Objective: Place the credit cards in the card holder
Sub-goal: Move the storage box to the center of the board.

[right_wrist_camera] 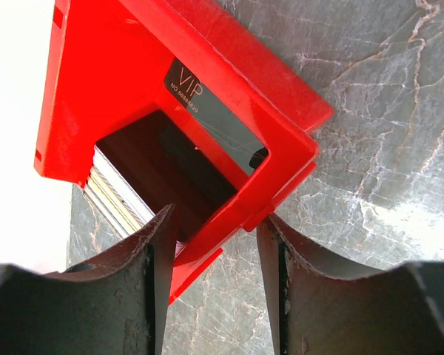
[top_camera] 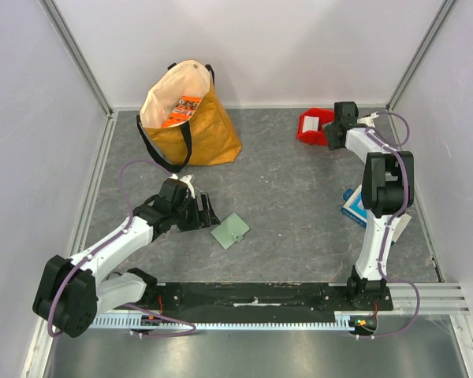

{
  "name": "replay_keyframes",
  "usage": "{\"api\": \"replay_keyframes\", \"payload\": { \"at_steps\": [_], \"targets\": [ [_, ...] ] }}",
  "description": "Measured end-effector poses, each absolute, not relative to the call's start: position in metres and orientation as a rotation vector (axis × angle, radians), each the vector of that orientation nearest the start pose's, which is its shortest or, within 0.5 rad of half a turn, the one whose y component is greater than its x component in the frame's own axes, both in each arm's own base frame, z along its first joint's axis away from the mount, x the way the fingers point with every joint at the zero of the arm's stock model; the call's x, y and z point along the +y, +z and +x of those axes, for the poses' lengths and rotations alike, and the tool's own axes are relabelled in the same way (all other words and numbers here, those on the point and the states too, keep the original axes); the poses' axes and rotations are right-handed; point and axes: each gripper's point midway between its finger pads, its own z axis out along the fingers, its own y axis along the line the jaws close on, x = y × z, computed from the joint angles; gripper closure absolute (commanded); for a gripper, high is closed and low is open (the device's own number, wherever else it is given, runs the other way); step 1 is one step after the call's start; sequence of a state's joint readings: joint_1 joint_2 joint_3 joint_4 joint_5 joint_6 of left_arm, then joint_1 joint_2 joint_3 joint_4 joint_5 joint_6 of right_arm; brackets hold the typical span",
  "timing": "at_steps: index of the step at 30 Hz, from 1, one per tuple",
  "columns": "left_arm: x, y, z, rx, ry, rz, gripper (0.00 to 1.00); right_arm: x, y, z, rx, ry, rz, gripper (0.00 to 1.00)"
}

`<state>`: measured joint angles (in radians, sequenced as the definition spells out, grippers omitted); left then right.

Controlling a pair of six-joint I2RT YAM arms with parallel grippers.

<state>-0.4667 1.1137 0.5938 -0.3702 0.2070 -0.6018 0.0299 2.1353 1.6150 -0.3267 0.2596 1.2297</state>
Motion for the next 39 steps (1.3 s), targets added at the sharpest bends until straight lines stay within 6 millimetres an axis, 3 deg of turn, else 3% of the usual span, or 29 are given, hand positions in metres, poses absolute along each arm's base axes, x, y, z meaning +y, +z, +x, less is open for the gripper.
{"api": "replay_keyframes", "payload": {
  "at_steps": [13, 19, 39],
  "targets": [
    [-0.175, 0.07, 0.215, 2.579, -0.69, -0.081, 0.14, 0.017, 0.069, 0.534, 1.951, 0.327, 1.405, 0.54],
    [-0.175, 0.07, 0.215, 2.579, -0.69, -0.081, 0.14, 0.024, 0.068, 0.509, 2.003, 0.354, 1.365, 0.56],
    [-0.177, 0.077, 0.223, 2.559, -0.69, -0.081, 0.14, 0.095, 0.055, 0.373, 2.285, 0.422, 1.049, 0.57]
  ]
}}
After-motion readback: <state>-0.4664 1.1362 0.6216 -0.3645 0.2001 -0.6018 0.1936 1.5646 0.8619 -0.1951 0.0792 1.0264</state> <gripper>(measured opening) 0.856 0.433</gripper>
